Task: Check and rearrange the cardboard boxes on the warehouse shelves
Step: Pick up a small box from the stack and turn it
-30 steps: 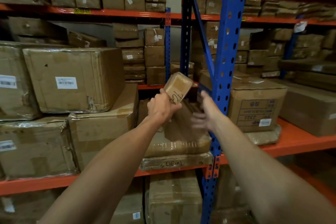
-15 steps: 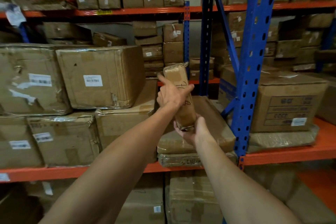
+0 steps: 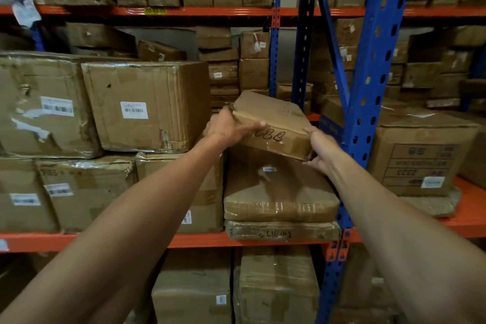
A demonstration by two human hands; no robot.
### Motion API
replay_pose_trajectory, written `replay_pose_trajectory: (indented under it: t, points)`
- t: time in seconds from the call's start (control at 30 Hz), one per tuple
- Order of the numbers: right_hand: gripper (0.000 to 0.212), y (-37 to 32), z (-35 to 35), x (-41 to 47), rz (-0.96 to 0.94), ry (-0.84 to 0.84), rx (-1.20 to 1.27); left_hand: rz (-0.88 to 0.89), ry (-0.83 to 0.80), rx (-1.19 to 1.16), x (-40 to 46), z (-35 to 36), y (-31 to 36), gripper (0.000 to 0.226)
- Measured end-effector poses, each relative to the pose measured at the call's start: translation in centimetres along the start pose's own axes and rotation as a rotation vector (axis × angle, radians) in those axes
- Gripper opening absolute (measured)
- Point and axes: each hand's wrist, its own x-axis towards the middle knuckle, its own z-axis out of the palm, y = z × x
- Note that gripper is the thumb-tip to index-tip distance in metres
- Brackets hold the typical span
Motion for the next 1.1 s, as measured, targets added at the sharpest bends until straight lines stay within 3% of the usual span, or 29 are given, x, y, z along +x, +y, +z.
replay_pose_trajectory:
  t: [0.13,0.27,0.37,0.43,0.53,0.6,0.67,0.8,0.97,1.1]
  points:
    - [0.039,2.4,-1.4,1.8,-0.007,0.008,-0.116,0.091,-0.176,0.281,-1.2,1.7,-1.8,0.118]
    - [0.042,6.8,-1.3,1.9,0.077,-0.019,-0.078,0.177,-0.237,0.532,-1.6,2.7,-3.1,0.072]
    - [0.044,9.5,-1.4,2.2,0.06,-0.075,-0.239,0.362,-0.319,0.923,-2.4,4.2,-5.0,0.047]
    - [0.043,10.0,-1.9,2.3,0.033,-0.12,-0.371,0.438,-0.346,1.044,-2.5,5.1,-6.4,0.041]
    - [0.067,9.0,-2.8,2.8,-0.035,-0.119,-0.839,0.482,-0.372,1.141,-2.2,5.1,-7.1,0.041]
    - [0.1,8.1,-3.1,2.6,-0.011,-0.233,-0.958,0.525,-0.382,1.218,-2.0,4.9,-7.1,0.048]
    - [0.117,7.9,-3.0,2.8,-0.077,-0.38,-1.055,0.552,-0.38,1.268,-1.8,5.0,-7.0,0.049]
    - [0.095,8.9,-2.7,3.6,-0.239,-0.402,-1.16,0.519,-0.417,1.251,-1.1,5.3,-7.1,0.044]
    - [0.097,9.2,-2.8,4.8,-0.245,-0.384,-1.23,0.499,-0.428,1.28,-0.9,5.7,-6.8,0.039]
    - [0.09,10.0,-2.6,4.0,-0.288,-0.297,-1.309,0.501,-0.403,1.255,-0.7,6.2,-8.0,0.051]
